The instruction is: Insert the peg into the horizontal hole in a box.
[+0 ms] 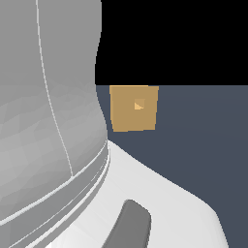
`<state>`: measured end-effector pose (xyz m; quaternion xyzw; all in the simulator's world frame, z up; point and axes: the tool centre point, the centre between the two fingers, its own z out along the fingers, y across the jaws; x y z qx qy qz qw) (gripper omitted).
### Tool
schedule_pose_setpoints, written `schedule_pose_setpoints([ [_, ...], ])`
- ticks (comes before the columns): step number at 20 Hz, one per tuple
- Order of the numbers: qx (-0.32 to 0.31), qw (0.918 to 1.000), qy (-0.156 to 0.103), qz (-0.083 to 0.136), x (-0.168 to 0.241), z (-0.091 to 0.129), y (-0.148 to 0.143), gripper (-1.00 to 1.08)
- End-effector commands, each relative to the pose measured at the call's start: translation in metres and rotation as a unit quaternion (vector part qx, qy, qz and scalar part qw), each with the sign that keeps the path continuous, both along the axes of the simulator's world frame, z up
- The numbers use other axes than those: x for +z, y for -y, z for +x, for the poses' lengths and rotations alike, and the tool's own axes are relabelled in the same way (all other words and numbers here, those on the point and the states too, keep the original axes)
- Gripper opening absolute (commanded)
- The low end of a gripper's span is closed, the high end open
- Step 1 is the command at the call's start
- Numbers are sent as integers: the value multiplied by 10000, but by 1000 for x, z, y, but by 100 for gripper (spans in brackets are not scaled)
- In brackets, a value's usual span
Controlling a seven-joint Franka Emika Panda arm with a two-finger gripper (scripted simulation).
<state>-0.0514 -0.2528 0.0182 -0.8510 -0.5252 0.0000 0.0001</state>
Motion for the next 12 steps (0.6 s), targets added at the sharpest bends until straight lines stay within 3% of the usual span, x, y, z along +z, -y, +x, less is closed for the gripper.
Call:
schedule_pose_setpoints([
  [1, 0, 10000, 1, 0, 0, 0, 0, -100],
  [7, 22, 10000, 1, -1, 1, 2, -2, -100],
  [12, 261, 9997, -1, -6, 8, 19, -22, -100],
])
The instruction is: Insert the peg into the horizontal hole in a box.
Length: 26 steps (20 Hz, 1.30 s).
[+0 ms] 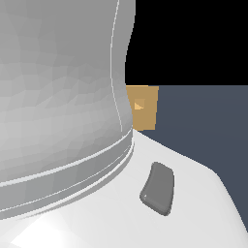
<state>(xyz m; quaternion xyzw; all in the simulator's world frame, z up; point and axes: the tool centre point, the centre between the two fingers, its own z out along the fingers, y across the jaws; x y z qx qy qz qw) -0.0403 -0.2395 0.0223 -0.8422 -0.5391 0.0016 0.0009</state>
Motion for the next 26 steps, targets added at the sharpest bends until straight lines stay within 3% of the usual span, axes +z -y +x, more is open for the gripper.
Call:
schedule_pose_setpoints([
  [1, 179, 9998, 17, -5, 7, 14, -15, -100],
  [8, 1049, 9945, 15, -13, 35, 67, -95, -100],
  [14, 2033, 9791, 16, -12, 67, 109, -196, -100],
  [20, 2678, 9635, 17, -3, 87, 126, -267, -100],
  [26, 2940, 9558, 17, 4, 95, 130, -296, -100],
])
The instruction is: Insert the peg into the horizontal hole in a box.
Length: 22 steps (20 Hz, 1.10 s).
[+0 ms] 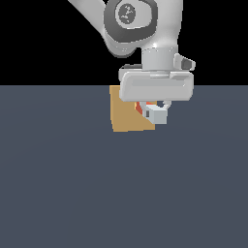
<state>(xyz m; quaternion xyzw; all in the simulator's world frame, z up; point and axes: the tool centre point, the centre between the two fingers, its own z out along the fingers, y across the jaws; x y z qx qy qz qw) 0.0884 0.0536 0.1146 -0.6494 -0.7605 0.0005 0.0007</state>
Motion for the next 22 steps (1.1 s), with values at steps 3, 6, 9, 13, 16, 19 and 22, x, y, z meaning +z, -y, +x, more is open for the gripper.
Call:
schedule_pose_setpoints([
  [3, 44, 10000, 9, -2, 3, 1, -4, -100],
  [6, 52, 10000, 5, -1, 3, 1, -4, -100],
  [9, 59, 10000, 14, -2, 4, 2, -4, -100],
  [13, 57, 10000, 0, -3, 2, 1, -5, -100],
  [16, 57, 10000, 0, -3, 2, -1, -16, -100],
  [19, 58, 10000, 3, -2, 3, -5, -35, -100],
  [22, 59, 10000, 6, -2, 3, -10, -61, -100],
])
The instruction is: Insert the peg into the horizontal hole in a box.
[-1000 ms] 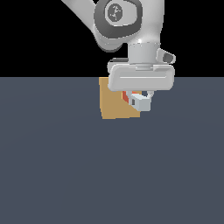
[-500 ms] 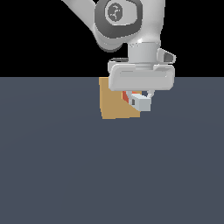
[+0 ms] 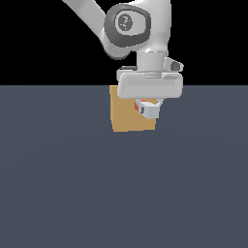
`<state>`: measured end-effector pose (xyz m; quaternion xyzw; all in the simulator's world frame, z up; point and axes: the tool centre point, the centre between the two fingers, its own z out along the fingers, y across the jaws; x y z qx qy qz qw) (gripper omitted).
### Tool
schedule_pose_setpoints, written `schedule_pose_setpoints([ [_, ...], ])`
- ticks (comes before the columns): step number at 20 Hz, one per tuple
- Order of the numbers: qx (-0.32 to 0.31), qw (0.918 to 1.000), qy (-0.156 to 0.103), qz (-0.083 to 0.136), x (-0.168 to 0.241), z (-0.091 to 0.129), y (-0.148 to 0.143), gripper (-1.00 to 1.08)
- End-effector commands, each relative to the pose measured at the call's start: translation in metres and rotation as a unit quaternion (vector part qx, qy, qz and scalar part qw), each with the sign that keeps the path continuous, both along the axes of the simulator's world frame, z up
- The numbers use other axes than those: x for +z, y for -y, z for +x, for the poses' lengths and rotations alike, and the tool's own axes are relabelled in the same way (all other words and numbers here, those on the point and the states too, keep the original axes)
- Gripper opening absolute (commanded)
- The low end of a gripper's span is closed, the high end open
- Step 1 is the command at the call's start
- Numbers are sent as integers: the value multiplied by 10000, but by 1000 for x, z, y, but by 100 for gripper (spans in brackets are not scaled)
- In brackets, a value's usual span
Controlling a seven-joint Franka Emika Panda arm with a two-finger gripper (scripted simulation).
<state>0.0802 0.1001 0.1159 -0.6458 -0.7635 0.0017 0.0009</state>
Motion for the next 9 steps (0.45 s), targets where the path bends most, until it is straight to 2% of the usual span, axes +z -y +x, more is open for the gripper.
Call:
schedule_pose_setpoints([
  [1, 12, 10000, 19, 6, 2, -3, -23, -100],
  [5, 12, 10000, 22, 7, 3, -7, -46, -100],
  [9, 12, 10000, 22, 7, 3, -8, -54, -100],
])
